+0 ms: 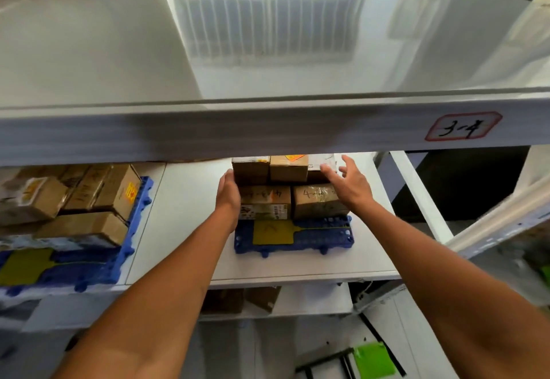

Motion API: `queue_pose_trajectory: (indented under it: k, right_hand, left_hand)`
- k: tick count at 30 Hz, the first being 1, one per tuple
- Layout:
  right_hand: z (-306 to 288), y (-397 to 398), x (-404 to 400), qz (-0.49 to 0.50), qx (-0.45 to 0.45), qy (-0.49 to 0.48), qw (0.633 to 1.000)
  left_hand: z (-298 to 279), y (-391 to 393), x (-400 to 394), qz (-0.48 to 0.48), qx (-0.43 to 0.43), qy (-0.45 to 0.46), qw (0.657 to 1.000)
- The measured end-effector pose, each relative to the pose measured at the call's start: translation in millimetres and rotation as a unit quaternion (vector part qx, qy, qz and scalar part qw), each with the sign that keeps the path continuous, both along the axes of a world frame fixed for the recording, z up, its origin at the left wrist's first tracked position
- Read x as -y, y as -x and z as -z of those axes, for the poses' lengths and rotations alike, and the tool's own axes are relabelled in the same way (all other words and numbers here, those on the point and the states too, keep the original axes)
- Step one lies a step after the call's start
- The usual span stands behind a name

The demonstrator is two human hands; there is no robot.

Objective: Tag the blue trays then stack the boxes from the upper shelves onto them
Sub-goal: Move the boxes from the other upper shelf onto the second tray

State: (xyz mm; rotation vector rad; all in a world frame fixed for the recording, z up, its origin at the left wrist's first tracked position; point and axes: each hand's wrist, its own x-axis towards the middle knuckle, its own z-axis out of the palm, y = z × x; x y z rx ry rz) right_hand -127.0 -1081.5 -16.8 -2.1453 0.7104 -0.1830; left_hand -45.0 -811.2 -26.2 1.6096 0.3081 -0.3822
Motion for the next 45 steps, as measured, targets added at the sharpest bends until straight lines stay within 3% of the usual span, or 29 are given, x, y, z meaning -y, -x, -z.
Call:
queue_pose_trajectory:
  k: [6,14,17,20,24,29,34,45]
  right_hand:
    - [5.3,-10.5,-10.6,0.013,-0.042,0.056,0.997]
    - [-3.7,-14.5,-2.9,-0.019,-0.045,0.054,0.997]
    - [-4.8,-8.9,13.1,0.06,0.028,-0.06,0.996]
    - [11.6,13.5,35.4,0.203,0.083,-0.238,0.946]
    - [46.7,45.9,35.5,0.232,-0.012,-0.313,0.921]
    - [67.7,66.3,14.9,0.159,-0.028,-0.229,0.96]
    - [71.3,75.0,7.4,0.158,-0.014,-0.241,0.957]
    - [69.3,76.3,-10.2,0.153,-0.013,-0.237,0.959]
  left_hand:
    - [-1.4,1.7,11.9,-0.031,-0.022,0.001,0.999]
    - [-1.2,-0.6,7.4,-0.026,-0.032,-0.008,0.999]
    - [4.2,-1.7,-7.0,-0.059,-0.031,-0.021,0.998]
    - [18.6,4.6,-28.7,-0.086,-0.061,-0.014,0.994]
    - [38.6,21.9,-45.9,-0.084,-0.11,-0.007,0.99]
    - [46.2,40.5,-46.8,-0.009,-0.139,-0.039,0.99]
    - [55.0,45.4,-47.9,0.037,-0.053,-0.098,0.993]
    - [58.3,50.8,-60.7,0.028,-0.029,-0.142,0.989]
